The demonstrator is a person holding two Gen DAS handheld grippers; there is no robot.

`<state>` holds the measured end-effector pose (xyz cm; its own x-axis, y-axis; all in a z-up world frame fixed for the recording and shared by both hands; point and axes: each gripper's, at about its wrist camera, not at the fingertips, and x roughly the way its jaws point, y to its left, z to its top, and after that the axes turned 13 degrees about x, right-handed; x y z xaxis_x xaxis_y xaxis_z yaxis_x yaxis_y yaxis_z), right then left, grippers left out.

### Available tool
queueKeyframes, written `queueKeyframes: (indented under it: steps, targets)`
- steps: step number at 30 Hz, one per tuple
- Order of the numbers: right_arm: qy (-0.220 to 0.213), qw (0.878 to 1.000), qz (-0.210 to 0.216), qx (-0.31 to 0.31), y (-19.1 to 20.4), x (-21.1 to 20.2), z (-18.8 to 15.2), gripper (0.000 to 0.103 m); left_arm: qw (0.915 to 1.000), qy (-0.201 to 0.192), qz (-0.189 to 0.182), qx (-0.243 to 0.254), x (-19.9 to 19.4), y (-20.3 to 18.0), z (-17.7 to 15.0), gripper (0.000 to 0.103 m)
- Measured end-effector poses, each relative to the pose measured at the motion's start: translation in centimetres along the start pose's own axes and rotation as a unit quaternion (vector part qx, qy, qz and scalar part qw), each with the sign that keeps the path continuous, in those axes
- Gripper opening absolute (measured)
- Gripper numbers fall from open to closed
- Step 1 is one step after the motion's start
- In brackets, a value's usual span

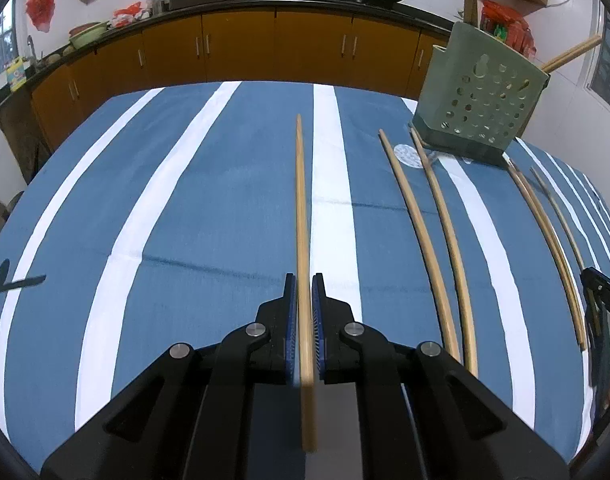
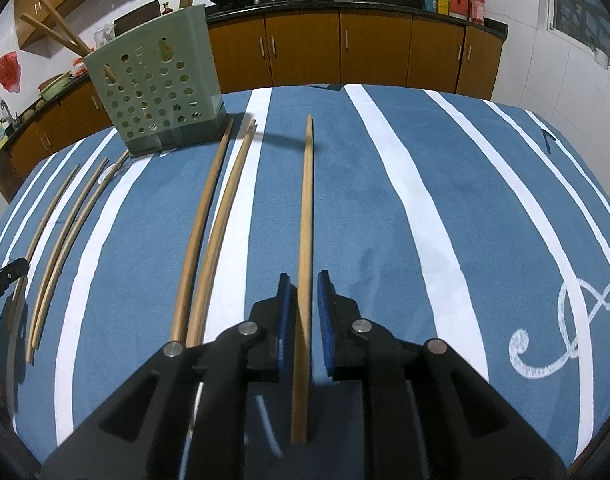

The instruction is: Organize utensils

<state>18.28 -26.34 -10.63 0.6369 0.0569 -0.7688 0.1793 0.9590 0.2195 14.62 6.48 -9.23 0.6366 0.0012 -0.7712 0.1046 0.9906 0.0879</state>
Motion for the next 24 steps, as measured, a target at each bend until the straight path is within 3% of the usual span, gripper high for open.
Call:
queueKeyframes:
  steps: [1, 3, 6, 12, 17, 24]
  targets:
    - [0.0, 1.0, 0.0, 0.005, -0.2, 0.0, 0.0, 0.009, 1.0, 0.0, 0.0, 0.0, 0.0, 0.0, 0.0, 0.009]
    - [0.005, 1.0, 0.005, 0.014, -0.5, -0.2, 0.3, 0.008, 1.0, -0.001, -0.001, 0.0, -0.1, -0.1, -0.1, 0.008]
    - [-0.025, 0.999, 0.014, 0.022, -0.7, -2.2, 1.0, 0.008, 0.9999, -0.005, -0.012, -0.004, -0.9, 0.3, 0.1, 0.007]
    - [-0.103, 0.994, 0.035, 0.029, -0.7, -7.0, 3.6, 0.008, 0.9968, -0.078, -0.011, -0.012, -5.8, 1.2, 2.2, 0.007]
    - [-0.16, 0.985, 0.049, 0.034, -0.3, -10.0, 5.7, 0.008, 0.9887, -0.147, -0.01, -0.025, -9.8, 2.3, 5.2, 0.007]
    - [-0.216, 0.973, 0.066, 0.039, 0.4, -12.6, 7.9, 0.008, 0.9833, -0.177, -0.022, -0.035, -11.1, 3.2, 8.6, 0.007]
